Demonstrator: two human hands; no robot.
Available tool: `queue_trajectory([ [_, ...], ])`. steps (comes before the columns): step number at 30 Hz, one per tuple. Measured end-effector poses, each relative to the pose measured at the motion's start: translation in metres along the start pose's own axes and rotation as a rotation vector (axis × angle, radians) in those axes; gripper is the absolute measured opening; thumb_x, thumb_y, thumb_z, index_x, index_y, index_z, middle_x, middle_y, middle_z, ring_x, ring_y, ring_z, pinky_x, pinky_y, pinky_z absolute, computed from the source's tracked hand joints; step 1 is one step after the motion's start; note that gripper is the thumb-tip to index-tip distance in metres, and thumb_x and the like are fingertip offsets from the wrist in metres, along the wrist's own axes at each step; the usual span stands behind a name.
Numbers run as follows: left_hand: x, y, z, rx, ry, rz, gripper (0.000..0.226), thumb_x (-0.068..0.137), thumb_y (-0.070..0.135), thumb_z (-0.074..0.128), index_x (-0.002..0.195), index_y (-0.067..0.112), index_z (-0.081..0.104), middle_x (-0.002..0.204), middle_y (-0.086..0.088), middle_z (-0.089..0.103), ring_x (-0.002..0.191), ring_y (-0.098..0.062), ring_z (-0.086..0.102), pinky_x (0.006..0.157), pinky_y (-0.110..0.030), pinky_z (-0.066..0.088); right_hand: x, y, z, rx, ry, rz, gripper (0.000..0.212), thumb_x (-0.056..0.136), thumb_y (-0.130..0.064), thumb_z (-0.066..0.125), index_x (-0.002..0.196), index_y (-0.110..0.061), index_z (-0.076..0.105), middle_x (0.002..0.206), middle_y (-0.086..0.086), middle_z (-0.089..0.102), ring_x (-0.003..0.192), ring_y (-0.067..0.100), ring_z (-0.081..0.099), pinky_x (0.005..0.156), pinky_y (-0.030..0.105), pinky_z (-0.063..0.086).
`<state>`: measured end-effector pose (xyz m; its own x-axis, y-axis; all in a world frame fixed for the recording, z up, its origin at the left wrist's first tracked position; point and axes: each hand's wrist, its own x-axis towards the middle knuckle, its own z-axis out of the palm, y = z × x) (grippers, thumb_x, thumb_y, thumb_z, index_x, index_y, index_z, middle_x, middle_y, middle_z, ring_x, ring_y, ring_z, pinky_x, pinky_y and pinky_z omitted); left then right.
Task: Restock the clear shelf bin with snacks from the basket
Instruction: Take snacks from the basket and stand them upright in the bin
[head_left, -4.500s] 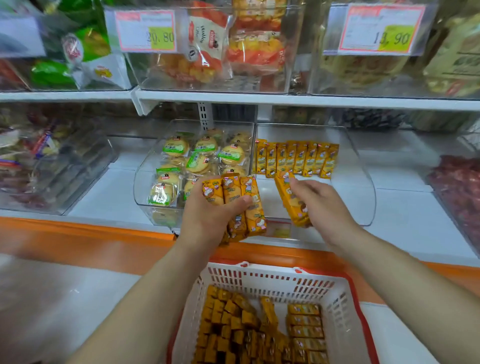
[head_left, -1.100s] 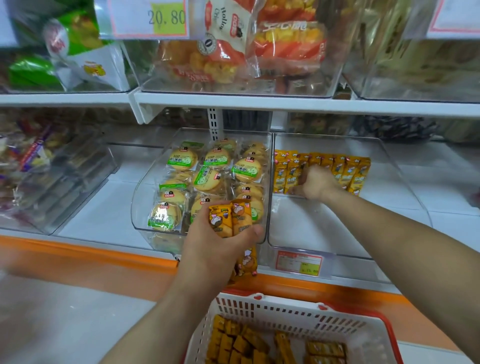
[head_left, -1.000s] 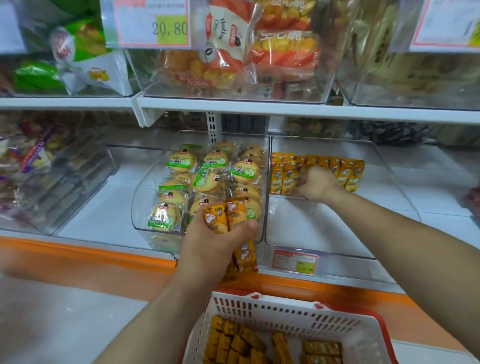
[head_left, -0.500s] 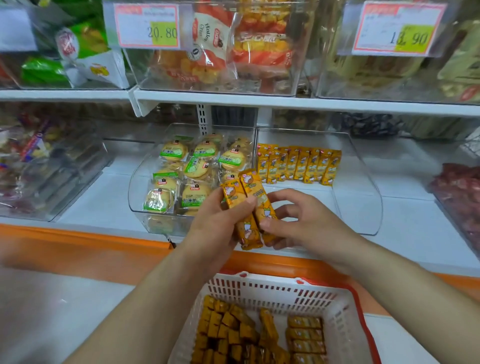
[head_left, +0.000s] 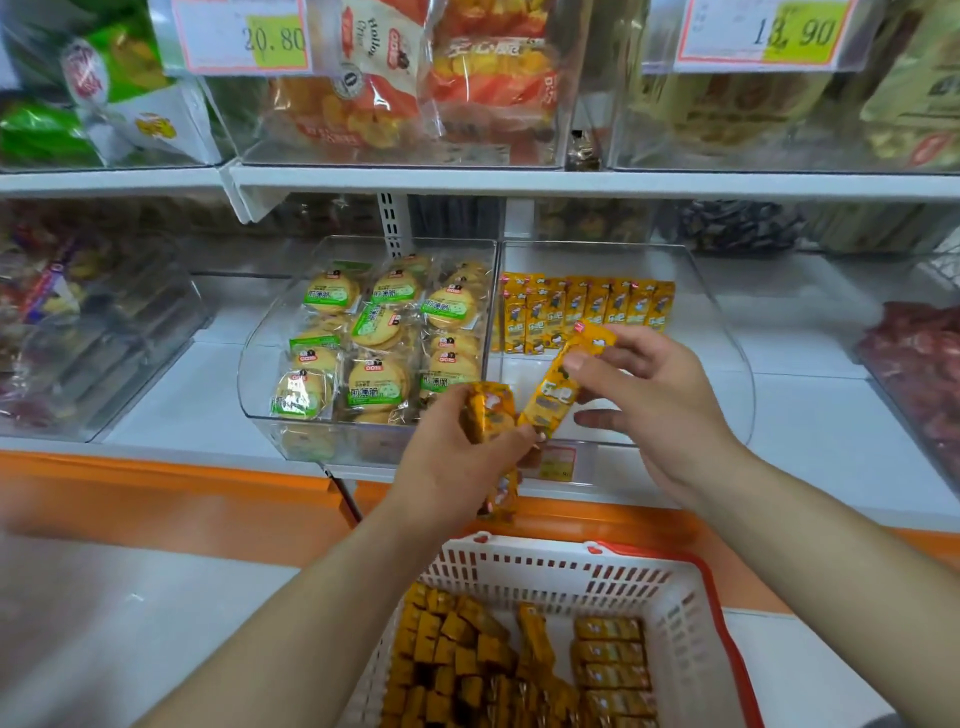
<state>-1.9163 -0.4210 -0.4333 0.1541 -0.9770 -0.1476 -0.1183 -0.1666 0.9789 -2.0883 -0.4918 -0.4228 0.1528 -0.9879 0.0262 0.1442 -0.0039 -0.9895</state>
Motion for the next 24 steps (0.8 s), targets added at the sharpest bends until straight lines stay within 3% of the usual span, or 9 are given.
queue_trajectory([
  [2, 0.0, -0.002, 0.003, 0.016, -0.047, -0.009, 0.022, 0.093, 0.023, 0.074, 0.112, 0.023, 0.064, 0.094, 0.003, 0.08, 0.086, -0.014, 0.077, 0.079, -0.036, 0.06, 0.004, 0.003, -0.001, -0.081, 0.037, -0.021, 0.04, 0.075, -0.033, 0.084, 0.109, -0.022, 0.067, 0.093, -0.003, 0.074, 0.083, 0.021, 0.073, 0.067, 0.04, 0.06],
  [4, 0.001, -0.003, 0.001, 0.023, -0.059, -0.011, 0.025, 0.094, 0.025, 0.073, 0.115, 0.024, 0.06, 0.094, 0.004, 0.079, 0.086, -0.012, 0.076, 0.079, -0.035, 0.06, 0.011, 0.006, -0.003, -0.135, 0.034, -0.044, 0.039, 0.075, -0.038, 0.081, 0.107, -0.023, 0.066, 0.095, -0.003, 0.073, 0.08, 0.016, 0.073, 0.063, 0.037, 0.059],
  [8, 0.009, 0.0, -0.012, -0.02, 0.042, -0.016, 0.038, 0.095, 0.028, 0.071, 0.122, 0.031, 0.045, 0.095, 0.004, 0.078, 0.081, -0.004, 0.075, 0.07, -0.023, 0.06, 0.046, 0.009, -0.014, -0.297, 0.034, -0.138, 0.023, 0.087, -0.026, 0.076, 0.103, -0.025, 0.061, 0.103, 0.005, 0.067, 0.079, 0.018, 0.07, 0.054, 0.026, 0.055],
  [10, 0.013, 0.001, -0.02, 0.01, 0.077, -0.011, 0.044, 0.095, 0.032, 0.07, 0.131, 0.027, 0.045, 0.094, -0.001, 0.078, 0.084, -0.009, 0.075, 0.068, -0.027, 0.062, 0.075, 0.016, -0.02, -0.384, 0.033, -0.137, 0.022, 0.087, -0.019, 0.076, 0.102, -0.027, 0.061, 0.108, 0.011, 0.065, 0.082, 0.022, 0.068, 0.054, 0.027, 0.055],
  [13, 0.017, 0.0, -0.028, 0.006, 0.09, -0.019, 0.05, 0.094, 0.029, 0.073, 0.138, 0.024, 0.049, 0.095, -0.003, 0.078, 0.086, -0.018, 0.077, 0.076, -0.046, 0.065, 0.121, 0.032, -0.028, -0.573, 0.077, -0.125, 0.033, 0.084, -0.013, 0.078, 0.113, -0.018, 0.063, 0.098, 0.007, 0.063, 0.09, 0.032, 0.067, 0.075, 0.048, 0.06],
  [16, 0.021, -0.004, -0.034, -0.028, 0.099, -0.033, 0.05, 0.092, 0.027, 0.075, 0.136, 0.024, 0.054, 0.099, 0.0, 0.078, 0.085, -0.018, 0.078, 0.078, -0.049, 0.065, 0.16, 0.043, -0.028, -0.7, 0.097, -0.103, 0.036, 0.083, -0.013, 0.078, 0.116, -0.013, 0.062, 0.081, -0.002, 0.059, 0.095, 0.039, 0.067, 0.085, 0.057, 0.055],
  [19, 0.025, -0.01, -0.039, -0.052, 0.088, -0.044, 0.043, 0.092, 0.026, 0.075, 0.131, 0.026, 0.057, 0.096, 0.002, 0.078, 0.081, -0.015, 0.077, 0.064, -0.033, 0.064, 0.191, 0.052, -0.021, -0.882, 0.112, -0.15, 0.032, 0.085, -0.019, 0.076, 0.113, -0.015, 0.063, 0.098, 0.008, 0.069, 0.097, 0.036, 0.066, 0.085, 0.04, 0.053],
  [21, 0.026, -0.014, -0.042, -0.037, 0.076, -0.03, 0.035, 0.092, 0.026, 0.074, 0.123, 0.029, 0.058, 0.091, 0.007, 0.078, 0.078, -0.01, 0.077, 0.057, -0.022, 0.059, 0.203, 0.057, -0.017, -0.998, 0.123, -0.171, 0.031, 0.086, -0.022, 0.075, 0.114, -0.014, 0.064, 0.107, 0.011, 0.07, 0.099, 0.032, 0.064, 0.078, 0.028, 0.044],
  [24, 0.027, -0.019, -0.045, -0.011, 0.074, -0.031, 0.028, 0.092, 0.028, 0.075, 0.115, 0.033, 0.06, 0.092, 0.007, 0.078, 0.081, -0.014, 0.077, 0.064, -0.03, 0.064, 0.207, 0.067, -0.013, -1.043, 0.132, -0.171, 0.034, 0.086, -0.022, 0.074, 0.116, -0.012, 0.062, 0.105, 0.011, 0.07, 0.098, 0.03, 0.064, 0.077, 0.029, 0.044],
])
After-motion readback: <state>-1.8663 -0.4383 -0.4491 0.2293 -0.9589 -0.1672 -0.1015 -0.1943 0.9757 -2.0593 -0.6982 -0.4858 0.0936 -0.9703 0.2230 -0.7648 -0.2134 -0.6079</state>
